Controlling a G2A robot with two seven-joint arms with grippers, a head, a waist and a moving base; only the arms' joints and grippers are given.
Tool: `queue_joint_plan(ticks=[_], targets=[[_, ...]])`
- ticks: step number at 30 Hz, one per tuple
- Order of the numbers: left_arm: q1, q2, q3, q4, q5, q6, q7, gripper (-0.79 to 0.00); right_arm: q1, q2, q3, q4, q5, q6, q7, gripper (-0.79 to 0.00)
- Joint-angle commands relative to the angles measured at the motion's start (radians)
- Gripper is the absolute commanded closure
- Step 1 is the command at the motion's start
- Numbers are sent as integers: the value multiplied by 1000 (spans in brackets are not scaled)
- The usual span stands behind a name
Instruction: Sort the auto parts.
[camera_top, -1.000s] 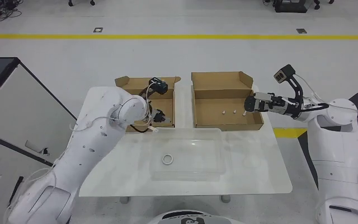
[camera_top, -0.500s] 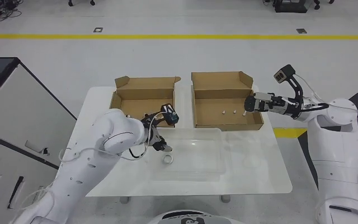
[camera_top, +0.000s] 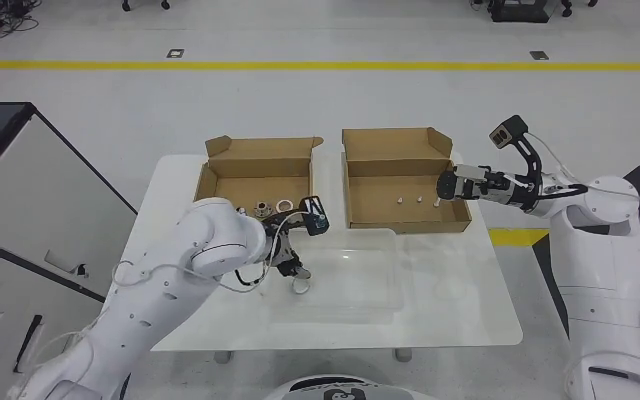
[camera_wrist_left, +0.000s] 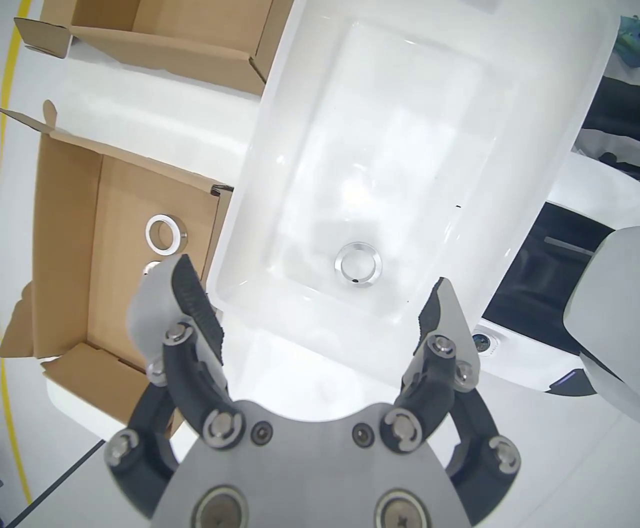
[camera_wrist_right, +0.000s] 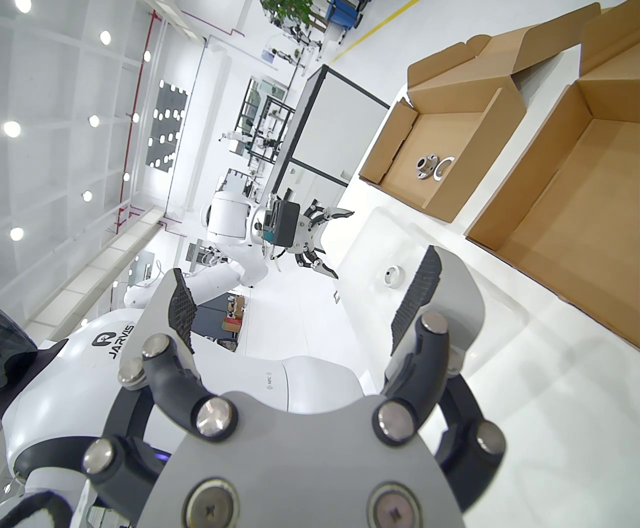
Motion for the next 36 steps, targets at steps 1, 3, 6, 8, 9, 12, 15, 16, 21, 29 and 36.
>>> queue_joint_plan(ticks=[1, 3, 6, 8, 9, 12, 15, 16, 21, 29, 36], targets=[[6, 0, 24, -5, -1, -22, 23, -785, 0, 0, 0, 0, 0, 0, 0, -785], [-12, 3, 62, -6, 18, -32, 32, -785, 0, 0, 0, 0, 0, 0, 0, -785], [-60, 12, 143, 5, 18, -28, 28, -785, 0, 0, 0, 0, 0, 0, 0, -785], [-103, 16, 198, 14, 3, -20, 20, -785, 0, 0, 0, 0, 0, 0, 0, -785], [-127, 19, 226, 23, -8, -16, 15, -785, 0, 0, 0, 0, 0, 0, 0, -785], [-201, 26, 318, 50, -62, -2, 2, -785, 0, 0, 0, 0, 0, 0, 0, -785], [-277, 31, 399, 87, -114, 15, -15, -785, 0, 0, 0, 0, 0, 0, 0, -785], [-301, 31, 422, 94, -129, 18, -18, -785, 0, 0, 0, 0, 0, 0, 0, -785], [-387, 32, 510, 134, -196, 16, -16, -785, 0, 0, 0, 0, 0, 0, 0, -785], [-457, 22, 605, 172, -242, -3, 3, -554, 0, 0, 0, 0, 0, 0, 0, -785], [-499, 1, 673, 221, -254, -1, 1, -539, 0, 0, 0, 0, 0, 0, 0, -785]])
